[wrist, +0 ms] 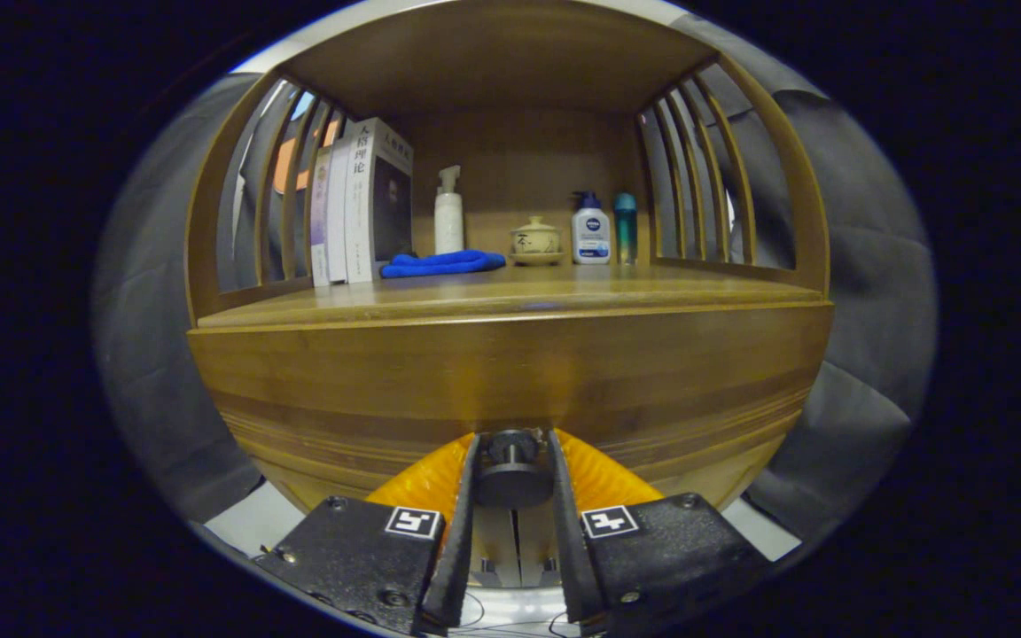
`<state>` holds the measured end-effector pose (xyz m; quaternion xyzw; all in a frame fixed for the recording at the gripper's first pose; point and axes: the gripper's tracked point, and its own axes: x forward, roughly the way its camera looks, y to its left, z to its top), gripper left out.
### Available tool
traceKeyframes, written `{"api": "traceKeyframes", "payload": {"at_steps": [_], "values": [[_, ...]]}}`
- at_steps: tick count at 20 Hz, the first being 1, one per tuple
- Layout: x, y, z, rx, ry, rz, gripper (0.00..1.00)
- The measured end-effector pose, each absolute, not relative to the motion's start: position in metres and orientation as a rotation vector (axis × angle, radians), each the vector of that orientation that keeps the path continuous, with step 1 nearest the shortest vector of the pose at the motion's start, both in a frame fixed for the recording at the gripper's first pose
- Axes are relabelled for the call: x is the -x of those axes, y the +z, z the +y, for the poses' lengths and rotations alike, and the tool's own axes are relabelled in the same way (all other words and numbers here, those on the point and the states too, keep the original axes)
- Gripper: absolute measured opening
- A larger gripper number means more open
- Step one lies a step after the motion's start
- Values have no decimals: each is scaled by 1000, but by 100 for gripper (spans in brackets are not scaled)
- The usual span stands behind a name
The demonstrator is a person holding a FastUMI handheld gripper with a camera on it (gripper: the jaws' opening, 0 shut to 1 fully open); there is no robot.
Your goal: Pull open the drawer, take out the items inside it, and place them on the countertop above the cabinet.
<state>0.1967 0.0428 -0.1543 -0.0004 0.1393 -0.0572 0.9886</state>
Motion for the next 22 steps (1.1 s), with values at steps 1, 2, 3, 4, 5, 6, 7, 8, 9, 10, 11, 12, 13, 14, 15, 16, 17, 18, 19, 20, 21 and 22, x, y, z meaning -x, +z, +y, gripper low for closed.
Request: {"api": "traceKeyframes", "payload": {"at_steps": [1,2,3,4,5,6,7,8,9,10,11,12,13,14,15,16,17,18,19,20,21,22], "values": [[-197,-154,43,0,-113,284,44],[-196,-154,42,3,-110,289,40],[-196,-154,42,10,-107,293,38],[-194,-154,42,19,-103,294,36],[-192,-154,41,27,-101,292,35],[-188,-154,42,34,-96,288,33],[-183,-154,42,41,-92,285,32],[-177,-154,42,46,-87,282,32],[-173,-155,42,50,-81,282,31],[-167,-155,43,54,-76,281,31],[-160,-155,43,58,-72,282,31],[-153,-155,43,57,-69,282,31],[-146,-155,44,55,-67,283,31],[-138,-155,44,55,-64,283,31],[-129,-156,45,54,-60,284,31],[-121,-155,45,49,-57,284,31],[-113,-156,45,45,-53,284,31],[-104,-156,46,45,-48,283,31],[-96,-156,46,47,-43,283,31],[-88,-156,47,47,-40,283,31],[-80,-156,47,48,-36,282,31],[-73,-156,47,49,-34,282,31]]}}
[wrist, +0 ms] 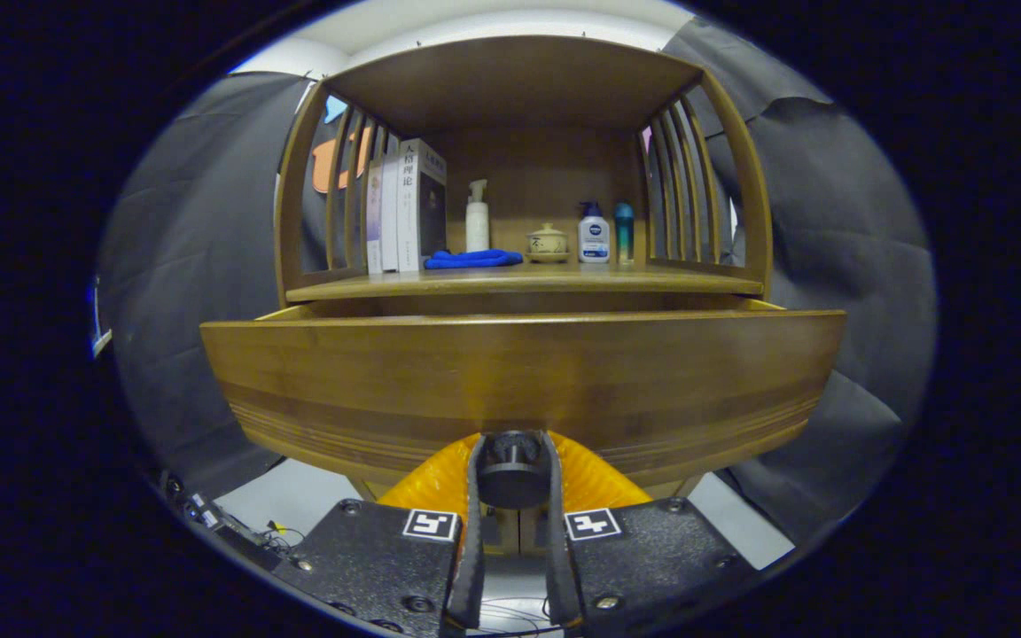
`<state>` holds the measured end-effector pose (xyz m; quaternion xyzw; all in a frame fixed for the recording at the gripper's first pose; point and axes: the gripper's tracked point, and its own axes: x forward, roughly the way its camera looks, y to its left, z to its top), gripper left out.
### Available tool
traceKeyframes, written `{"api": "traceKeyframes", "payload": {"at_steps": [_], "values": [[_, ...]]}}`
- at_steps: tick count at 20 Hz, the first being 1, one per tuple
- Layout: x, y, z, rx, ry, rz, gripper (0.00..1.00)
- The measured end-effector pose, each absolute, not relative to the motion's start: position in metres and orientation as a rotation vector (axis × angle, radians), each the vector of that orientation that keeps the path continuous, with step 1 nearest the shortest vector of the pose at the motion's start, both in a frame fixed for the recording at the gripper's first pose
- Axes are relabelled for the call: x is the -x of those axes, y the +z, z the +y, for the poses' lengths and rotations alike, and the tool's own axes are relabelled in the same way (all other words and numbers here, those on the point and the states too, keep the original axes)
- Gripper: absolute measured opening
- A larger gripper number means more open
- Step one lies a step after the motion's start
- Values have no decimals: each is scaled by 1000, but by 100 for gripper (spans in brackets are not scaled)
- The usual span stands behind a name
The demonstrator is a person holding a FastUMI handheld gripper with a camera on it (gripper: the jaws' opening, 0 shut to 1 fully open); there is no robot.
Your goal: Pull open the drawer, take out the items inside it, and place them on the countertop above the cabinet.
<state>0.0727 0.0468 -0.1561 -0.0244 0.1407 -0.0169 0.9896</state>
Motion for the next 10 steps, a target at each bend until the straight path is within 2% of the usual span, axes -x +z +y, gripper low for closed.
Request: {"api": "traceKeyframes", "payload": {"at_steps": [10], "values": [[-12,-170,49,58,2,308,31]]}}
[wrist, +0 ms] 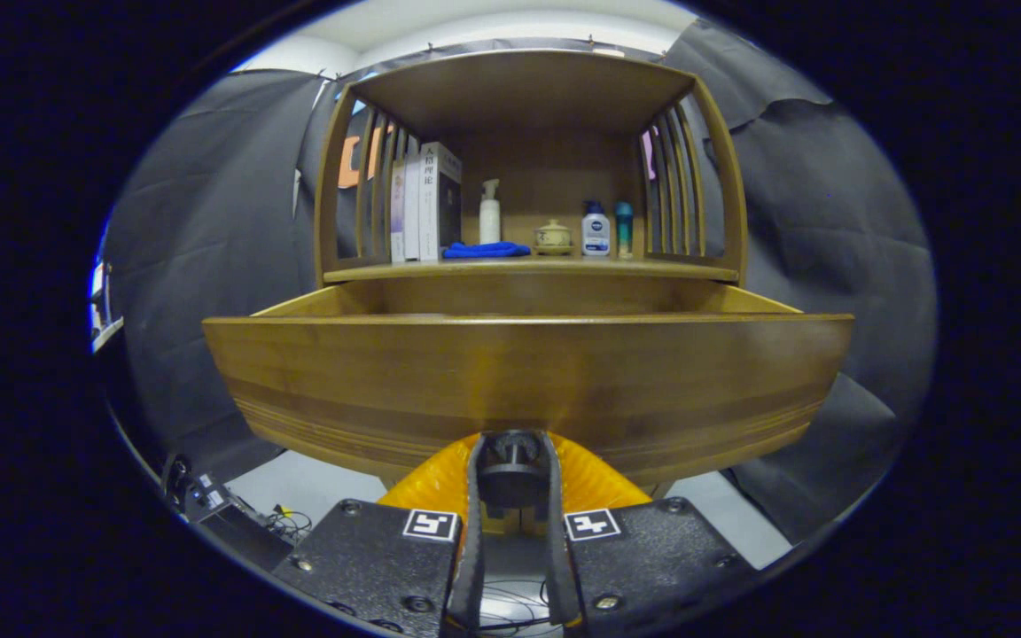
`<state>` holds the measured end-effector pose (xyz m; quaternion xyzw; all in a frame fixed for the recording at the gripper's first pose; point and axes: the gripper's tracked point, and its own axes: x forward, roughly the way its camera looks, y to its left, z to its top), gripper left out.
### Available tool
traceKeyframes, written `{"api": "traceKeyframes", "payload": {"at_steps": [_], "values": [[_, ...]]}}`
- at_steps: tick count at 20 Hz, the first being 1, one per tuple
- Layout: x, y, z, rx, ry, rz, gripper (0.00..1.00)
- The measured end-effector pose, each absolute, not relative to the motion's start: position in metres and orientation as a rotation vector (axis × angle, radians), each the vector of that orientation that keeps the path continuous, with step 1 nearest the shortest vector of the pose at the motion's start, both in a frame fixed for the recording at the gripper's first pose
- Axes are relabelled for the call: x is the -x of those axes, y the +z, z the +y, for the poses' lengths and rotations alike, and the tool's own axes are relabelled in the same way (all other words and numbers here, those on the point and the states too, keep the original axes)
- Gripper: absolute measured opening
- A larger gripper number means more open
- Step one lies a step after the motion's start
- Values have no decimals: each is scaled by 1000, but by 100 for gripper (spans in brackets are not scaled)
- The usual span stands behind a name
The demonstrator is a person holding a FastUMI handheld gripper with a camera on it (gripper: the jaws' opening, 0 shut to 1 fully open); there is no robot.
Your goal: Pull open the drawer, take out the items inside it, and place them on the countertop above the cabinet.
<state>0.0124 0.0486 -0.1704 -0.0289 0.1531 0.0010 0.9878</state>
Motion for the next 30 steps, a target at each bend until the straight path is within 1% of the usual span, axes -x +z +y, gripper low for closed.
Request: {"api": "traceKeyframes", "payload": {"at_steps": [7,10,12,14,19,21,24,26,30], "values": [[3,-175,48,75,16,390,32],[9,-167,50,73,40,436,47],[18,-145,60,49,97,444,52],[23,-119,73,44,161,456,68],[11,-46,96,64,295,427,97],[-4,-36,98,83,324,449,98],[-33,-39,91,99,314,557,98],[-52,-46,87,101,295,637,98],[-84,-77,73,54,211,853,99]]}}
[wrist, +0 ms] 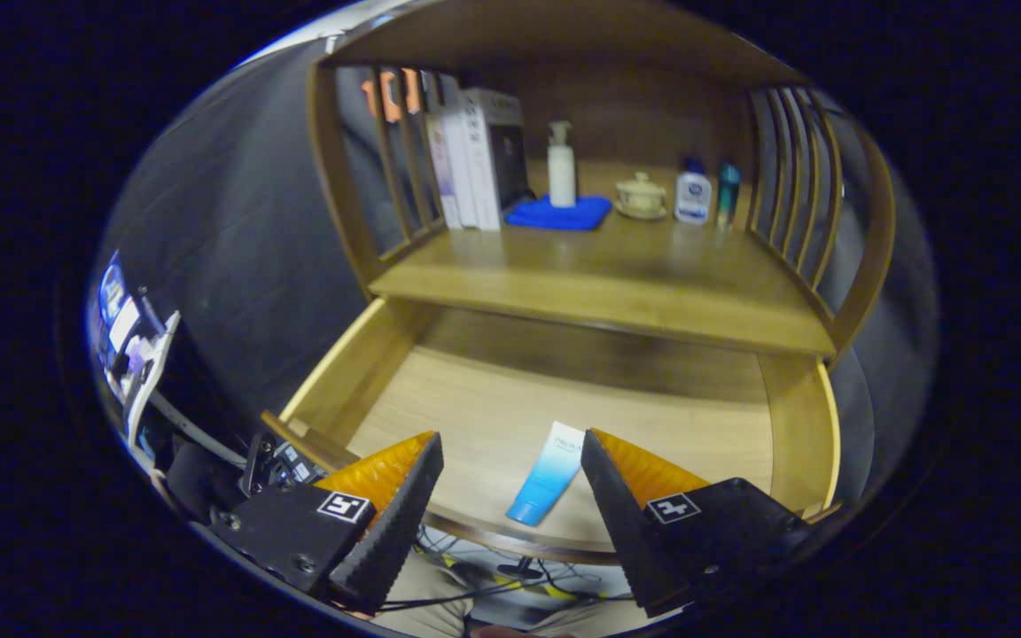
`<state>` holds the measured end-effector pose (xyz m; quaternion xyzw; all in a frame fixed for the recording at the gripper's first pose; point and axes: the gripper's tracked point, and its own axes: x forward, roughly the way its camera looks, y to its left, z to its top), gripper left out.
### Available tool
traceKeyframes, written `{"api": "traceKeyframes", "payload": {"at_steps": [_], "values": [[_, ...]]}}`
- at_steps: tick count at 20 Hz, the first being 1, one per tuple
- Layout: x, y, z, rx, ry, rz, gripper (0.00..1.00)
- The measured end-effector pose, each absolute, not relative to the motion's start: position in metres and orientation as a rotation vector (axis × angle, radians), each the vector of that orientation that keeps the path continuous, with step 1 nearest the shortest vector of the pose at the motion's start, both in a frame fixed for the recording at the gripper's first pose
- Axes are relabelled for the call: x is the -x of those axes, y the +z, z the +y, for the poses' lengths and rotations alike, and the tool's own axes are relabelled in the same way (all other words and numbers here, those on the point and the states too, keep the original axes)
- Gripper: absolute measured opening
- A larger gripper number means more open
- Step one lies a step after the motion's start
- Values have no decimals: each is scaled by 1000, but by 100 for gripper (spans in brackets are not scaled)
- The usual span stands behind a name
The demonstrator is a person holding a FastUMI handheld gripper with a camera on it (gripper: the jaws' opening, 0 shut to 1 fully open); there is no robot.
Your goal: Pull open the drawer, take out the items inside it, and place them on the countertop above the cabinet.
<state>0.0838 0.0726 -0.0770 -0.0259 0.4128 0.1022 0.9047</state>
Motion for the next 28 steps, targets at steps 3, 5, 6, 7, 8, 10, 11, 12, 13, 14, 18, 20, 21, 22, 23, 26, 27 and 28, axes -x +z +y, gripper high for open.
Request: {"api": "traceKeyframes", "payload": {"at_steps": [3,5,6,7,8,10,11,12,13,14,18,20,21,22,23,26,27,28], "values": [[-100,-106,63,9,146,1005,97],[-105,-123,55,6,97,1088,97],[-108,-130,53,6,84,1127,97],[-108,-137,53,-4,66,1168,97],[-107,-144,53,-12,51,1211,97],[-108,-154,55,-29,29,1259,97],[-107,-156,54,-23,16,1280,96],[-107,-159,55,-21,5,1296,94],[-104,-164,56,-14,-2,1322,93],[-102,-167,58,-23,-3,1345,92],[-99,-179,58,-16,-6,1402,90],[-101,-183,57,-6,-36,1404,85],[-100,-188,54,-7,-55,1415,80],[-103,-188,51,2,-76,1401,71],[-102,-185,50,-5,-88,1404,67],[-103,-185,50,-22,-82,1386,55],[-103,-186,51,-37,-79,1376,53],[-102,-184,52,-50,-76,1369,51]]}}
